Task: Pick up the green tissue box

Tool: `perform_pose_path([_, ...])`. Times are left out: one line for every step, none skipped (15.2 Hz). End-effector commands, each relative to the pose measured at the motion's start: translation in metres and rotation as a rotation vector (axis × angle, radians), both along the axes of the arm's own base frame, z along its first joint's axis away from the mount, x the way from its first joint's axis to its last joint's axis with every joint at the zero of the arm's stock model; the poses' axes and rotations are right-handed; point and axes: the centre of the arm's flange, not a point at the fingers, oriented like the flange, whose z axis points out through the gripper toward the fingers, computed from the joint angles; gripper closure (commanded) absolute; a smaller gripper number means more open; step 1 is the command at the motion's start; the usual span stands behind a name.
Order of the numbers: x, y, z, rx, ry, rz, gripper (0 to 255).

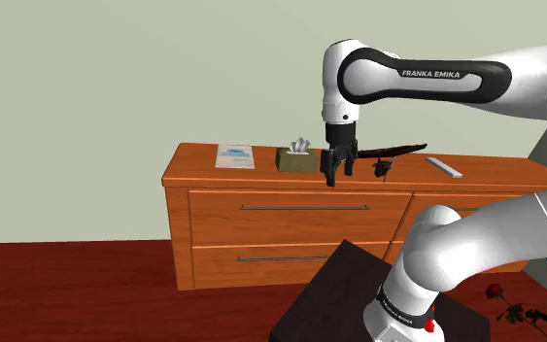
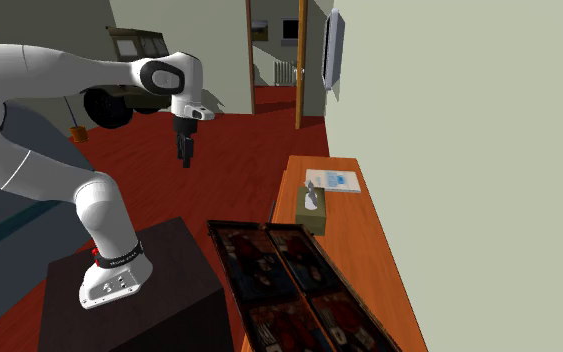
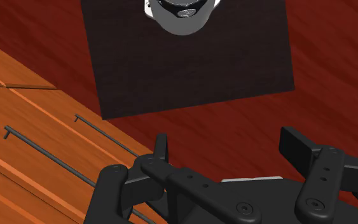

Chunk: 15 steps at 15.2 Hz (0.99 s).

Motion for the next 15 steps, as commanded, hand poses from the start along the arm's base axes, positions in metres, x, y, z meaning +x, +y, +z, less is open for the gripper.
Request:
perform_pose_path([0.0,0.0,0.0,0.0,0.0,0.0,0])
perform_pose_path([0.005,-0.009,-0.004,-0.014,-0.001,0.021,0])
perform_pose_path([0.01,-0.018,-0.007,-0.027,-0.003,0.041,0])
perform_pose_path([0.015,-0.026,-0.01,-0.041,-0.004,0.062,0])
perform_pose_path([0.02,-0.035,-0.014,-0.054,-0.006,0.082,0])
perform_pose_path([0.025,-0.044,-0.017,-0.068,-0.007,0.103,0])
perform_pose_path([0.031,-0.052,-0.02,-0.082,-0.009,0.123,0])
perform_pose_path([0.037,-0.061,-0.023,-0.095,-0.01,0.144,0])
perform_pose_path([0.043,-0.069,-0.025,-0.109,-0.012,0.164,0])
perform_pose_path([0.049,-0.078,-0.028,-0.122,-0.013,0.185,0])
perform_pose_path([0.055,-0.086,-0.03,-0.136,-0.014,0.205,0])
perform_pose_path([0.062,-0.094,-0.033,-0.15,-0.016,0.226,0])
perform_pose_path([0.069,-0.102,-0.035,-0.163,-0.017,0.247,0])
perform_pose_path([0.076,-0.11,-0.037,-0.177,-0.019,0.267,0])
perform_pose_path([0.083,-0.118,-0.039,-0.19,-0.02,0.288,0])
